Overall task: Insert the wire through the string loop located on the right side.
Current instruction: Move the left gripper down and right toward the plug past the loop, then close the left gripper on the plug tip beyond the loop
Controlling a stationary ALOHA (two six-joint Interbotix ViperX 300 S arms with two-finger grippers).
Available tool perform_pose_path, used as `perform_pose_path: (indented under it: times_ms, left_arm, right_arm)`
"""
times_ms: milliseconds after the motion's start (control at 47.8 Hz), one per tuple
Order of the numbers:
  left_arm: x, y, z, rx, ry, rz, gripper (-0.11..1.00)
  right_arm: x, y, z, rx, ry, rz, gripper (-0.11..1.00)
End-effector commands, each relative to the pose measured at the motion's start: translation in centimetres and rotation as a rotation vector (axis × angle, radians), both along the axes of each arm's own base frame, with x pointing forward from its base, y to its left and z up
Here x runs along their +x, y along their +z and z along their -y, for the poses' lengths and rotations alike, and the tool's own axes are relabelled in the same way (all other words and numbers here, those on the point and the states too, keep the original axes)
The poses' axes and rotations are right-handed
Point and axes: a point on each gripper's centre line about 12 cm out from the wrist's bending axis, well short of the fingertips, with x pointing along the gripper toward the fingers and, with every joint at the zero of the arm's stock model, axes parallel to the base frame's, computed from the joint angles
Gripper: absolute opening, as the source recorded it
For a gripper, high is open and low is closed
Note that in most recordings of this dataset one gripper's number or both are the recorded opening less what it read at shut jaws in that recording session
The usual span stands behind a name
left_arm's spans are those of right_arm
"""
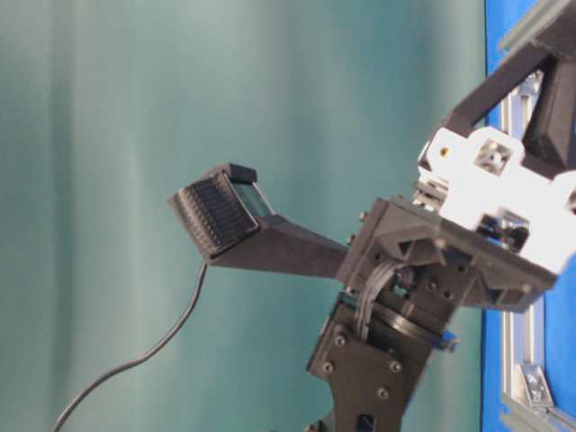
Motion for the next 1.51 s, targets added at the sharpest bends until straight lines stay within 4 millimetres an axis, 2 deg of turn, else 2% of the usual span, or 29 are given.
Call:
perform_pose_path:
  times_ms: [0, 42, 84, 314, 377, 565, 774, 921, 1486]
  left_arm:
    - [0.4, 1.4, 0.0, -0.001, -0.001, 0.037, 0.01]
    - [0.5, 1.5, 0.0, -0.002, -0.001, 0.040, 0.05]
    - [0.5, 1.4, 0.0, -0.003, 0.000, 0.038, 0.13]
    - [0.6, 1.5, -0.1, -0.003, 0.003, 0.041, 0.81]
    - [0.8, 1.6, -0.2, -0.004, 0.004, 0.046, 0.91]
    - [1.0, 1.3, -0.5, -0.003, 0.010, 0.040, 0.89]
    - [1.2, -1.7, -1.3, 0.005, 0.027, -0.020, 0.89]
    - [1.5, -2.6, -1.5, 0.006, 0.033, -0.030, 0.89]
    - [1.7, -2.7, -1.3, 0.005, 0.029, -0.033, 0.88]
  right_arm:
    - [0.5, 0.6, -0.1, 0.005, -0.002, 0.029, -0.04]
    - [0.5, 0.6, -0.1, 0.006, -0.003, 0.030, -0.04]
    - [0.4, 0.6, 0.0, 0.006, -0.005, 0.028, -0.04]
    - [0.5, 0.6, -0.1, 0.005, -0.002, 0.026, -0.04]
    - [0.5, 0.6, -0.1, 0.007, -0.003, 0.026, -0.04]
    - [0.5, 0.6, -0.1, 0.005, -0.002, 0.026, -0.04]
    - [0.5, 0.5, -0.1, 0.005, -0.002, 0.025, -0.04]
    - [0.5, 0.6, -0.1, 0.005, -0.002, 0.026, -0.04]
    - [0.4, 0.5, -0.1, 0.005, -0.001, 0.023, -0.04]
